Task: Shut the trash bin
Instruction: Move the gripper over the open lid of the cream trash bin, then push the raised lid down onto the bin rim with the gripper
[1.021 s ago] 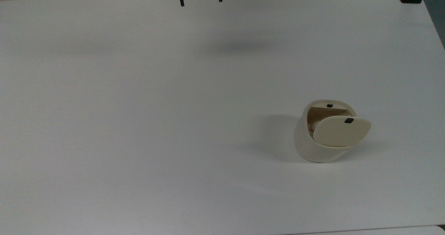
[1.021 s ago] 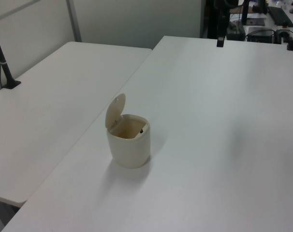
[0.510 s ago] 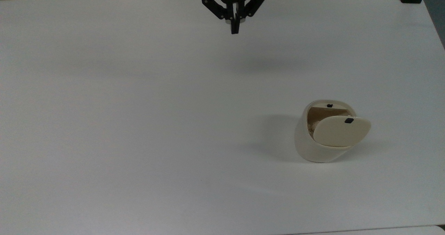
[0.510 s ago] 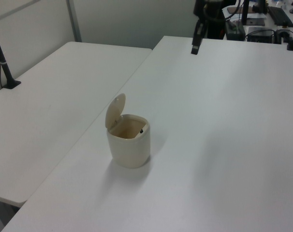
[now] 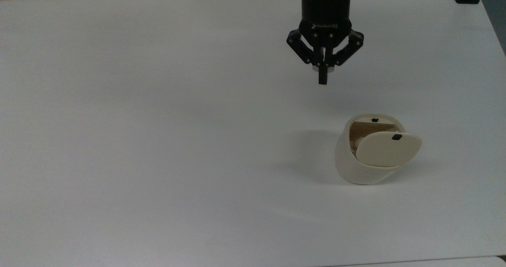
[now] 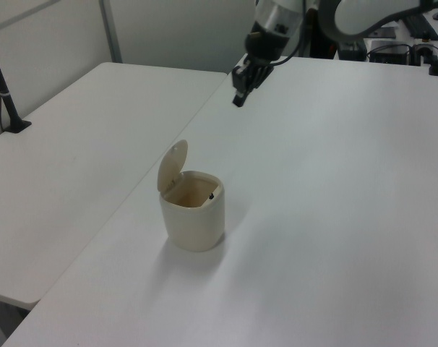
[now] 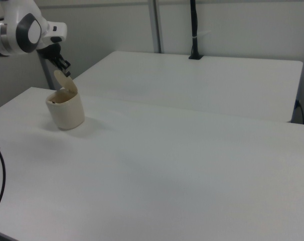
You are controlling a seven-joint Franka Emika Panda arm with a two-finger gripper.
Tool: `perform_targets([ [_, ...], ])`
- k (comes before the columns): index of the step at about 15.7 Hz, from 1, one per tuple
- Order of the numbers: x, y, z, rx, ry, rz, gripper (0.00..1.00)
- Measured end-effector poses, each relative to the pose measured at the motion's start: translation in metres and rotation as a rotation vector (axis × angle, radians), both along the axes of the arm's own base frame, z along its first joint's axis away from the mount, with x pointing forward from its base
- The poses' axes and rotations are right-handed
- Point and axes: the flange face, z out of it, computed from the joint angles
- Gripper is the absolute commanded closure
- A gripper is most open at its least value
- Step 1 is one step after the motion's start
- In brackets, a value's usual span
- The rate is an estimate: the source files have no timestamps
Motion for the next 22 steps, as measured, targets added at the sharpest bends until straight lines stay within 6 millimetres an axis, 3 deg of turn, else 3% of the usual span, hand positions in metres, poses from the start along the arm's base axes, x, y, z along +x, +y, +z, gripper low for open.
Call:
perform_targets([
  [4,0.028,0.026,-0.006,0.143,-0.112,-0.128,1.0],
  [9,0.039,0.053,-0.002,0.256,-0.205,-0.17,1.0],
  [13,0.049,0.084,-0.031,0.283,-0.246,-0.189,1.0],
  [16,0.056,0.095,-0.055,0.304,-0.26,-0.214,1.0],
  [22,0.054,0.108,-0.065,0.292,-0.261,-0.198,1.0],
])
